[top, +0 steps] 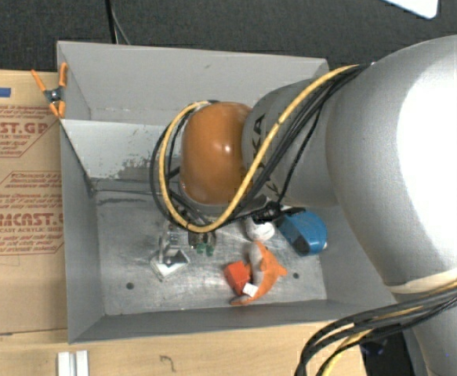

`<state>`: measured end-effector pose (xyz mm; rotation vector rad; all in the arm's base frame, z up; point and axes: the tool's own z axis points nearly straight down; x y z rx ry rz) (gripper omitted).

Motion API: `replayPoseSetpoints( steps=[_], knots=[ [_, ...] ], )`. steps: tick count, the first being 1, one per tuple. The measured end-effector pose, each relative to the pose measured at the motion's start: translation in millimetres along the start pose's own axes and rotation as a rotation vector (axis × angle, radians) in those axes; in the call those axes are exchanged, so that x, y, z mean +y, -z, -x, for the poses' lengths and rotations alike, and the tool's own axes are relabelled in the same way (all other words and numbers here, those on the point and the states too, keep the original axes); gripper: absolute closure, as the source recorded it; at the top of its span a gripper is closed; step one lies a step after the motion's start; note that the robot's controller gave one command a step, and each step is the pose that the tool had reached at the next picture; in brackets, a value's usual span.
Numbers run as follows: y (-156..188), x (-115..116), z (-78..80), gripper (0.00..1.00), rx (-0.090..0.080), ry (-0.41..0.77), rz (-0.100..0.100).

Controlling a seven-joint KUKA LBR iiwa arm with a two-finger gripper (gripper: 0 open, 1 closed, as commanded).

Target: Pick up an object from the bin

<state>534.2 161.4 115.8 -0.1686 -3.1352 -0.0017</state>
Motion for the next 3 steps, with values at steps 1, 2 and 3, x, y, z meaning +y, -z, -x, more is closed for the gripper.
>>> replayPoseSetpoints(
  steps=[1,2,3],
  knots=[
    [17,-16,-3.9,0.0,-0.002,-0.093,0.0],
    [17,-16,-3.9,0.0,-0.002,-0.093,0.0],
    [-37,-2,19.1,1.0,0.018,-0.012,-0.003]
  ],
)
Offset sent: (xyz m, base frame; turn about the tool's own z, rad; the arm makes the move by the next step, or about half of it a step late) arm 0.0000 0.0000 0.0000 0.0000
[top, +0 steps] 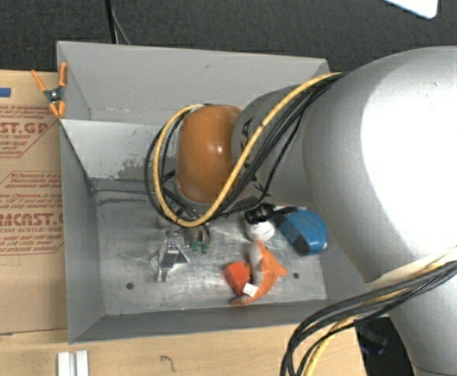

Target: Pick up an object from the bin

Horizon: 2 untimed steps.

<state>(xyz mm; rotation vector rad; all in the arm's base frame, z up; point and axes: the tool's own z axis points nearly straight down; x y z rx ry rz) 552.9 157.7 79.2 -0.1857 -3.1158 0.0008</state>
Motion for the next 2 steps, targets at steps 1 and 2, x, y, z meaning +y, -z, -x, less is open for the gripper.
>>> replayPoseSetpoints(
  steps=[1,2],
  knots=[
    [0,1,0.0,1.0,0.0,0.0,0.001],
    [28,2,0.7,1.0,-0.02,0.001,0.005]
  ],
)
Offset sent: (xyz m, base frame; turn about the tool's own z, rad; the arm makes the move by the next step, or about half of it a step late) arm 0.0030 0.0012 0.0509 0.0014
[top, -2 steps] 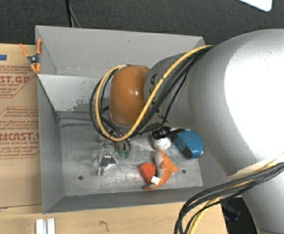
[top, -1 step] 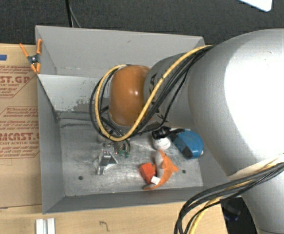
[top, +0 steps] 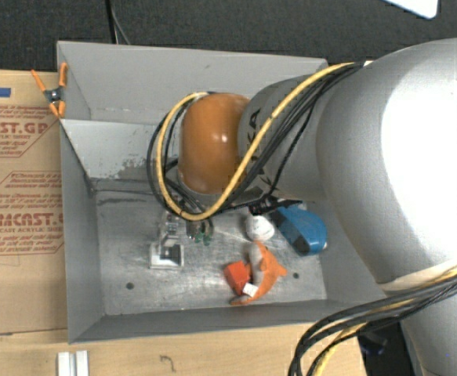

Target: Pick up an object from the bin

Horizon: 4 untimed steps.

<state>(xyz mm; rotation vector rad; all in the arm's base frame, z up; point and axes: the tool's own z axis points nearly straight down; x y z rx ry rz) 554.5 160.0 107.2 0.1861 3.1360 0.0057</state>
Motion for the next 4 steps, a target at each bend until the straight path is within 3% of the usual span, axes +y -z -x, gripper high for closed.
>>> replayPoseSetpoints(
  steps=[1,2,3,4],
  knots=[
    [67,-2,0.6,0.0,-0.002,-0.007,-0.002],
    [67,-2,0.6,0.0,-0.001,-0.007,-0.002],
    [27,-10,-10.8,0.0,-0.009,0.045,-0.001],
    [-34,-27,-17.9,1.0,-0.014,0.117,0.002]
  ],
)
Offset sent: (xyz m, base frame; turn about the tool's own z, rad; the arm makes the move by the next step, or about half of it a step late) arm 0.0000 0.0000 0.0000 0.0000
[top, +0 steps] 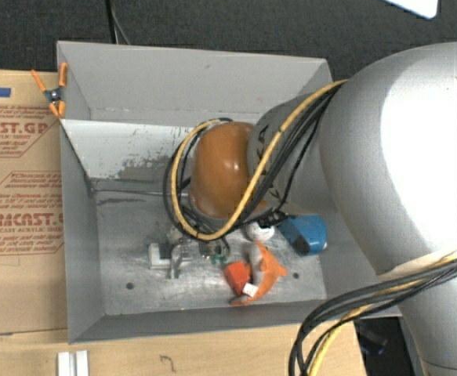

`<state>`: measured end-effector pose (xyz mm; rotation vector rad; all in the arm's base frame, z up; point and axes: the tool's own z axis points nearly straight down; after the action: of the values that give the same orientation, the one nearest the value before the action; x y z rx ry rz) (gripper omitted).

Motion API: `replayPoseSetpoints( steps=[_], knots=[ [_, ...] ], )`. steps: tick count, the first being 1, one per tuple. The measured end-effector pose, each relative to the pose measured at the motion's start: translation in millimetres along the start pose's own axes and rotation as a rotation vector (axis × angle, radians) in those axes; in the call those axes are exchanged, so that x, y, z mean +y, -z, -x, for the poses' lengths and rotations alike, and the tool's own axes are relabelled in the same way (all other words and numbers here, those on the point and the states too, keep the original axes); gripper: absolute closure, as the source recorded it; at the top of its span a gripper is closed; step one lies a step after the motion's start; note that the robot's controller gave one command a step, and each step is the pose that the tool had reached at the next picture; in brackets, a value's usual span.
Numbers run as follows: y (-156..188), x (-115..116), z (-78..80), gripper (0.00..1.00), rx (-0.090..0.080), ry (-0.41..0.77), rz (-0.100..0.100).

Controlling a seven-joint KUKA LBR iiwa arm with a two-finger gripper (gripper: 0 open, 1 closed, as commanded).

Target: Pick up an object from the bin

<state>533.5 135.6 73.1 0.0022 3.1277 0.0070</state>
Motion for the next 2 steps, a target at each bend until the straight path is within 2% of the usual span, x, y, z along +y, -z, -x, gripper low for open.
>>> replayPoseSetpoints(
  steps=[1,2],
  knots=[
    [0,0,0.0,1.0,0.0,0.0,0.0],
    [76,-61,2.5,1.0,0.013,0.387,-0.001]
  ],
)
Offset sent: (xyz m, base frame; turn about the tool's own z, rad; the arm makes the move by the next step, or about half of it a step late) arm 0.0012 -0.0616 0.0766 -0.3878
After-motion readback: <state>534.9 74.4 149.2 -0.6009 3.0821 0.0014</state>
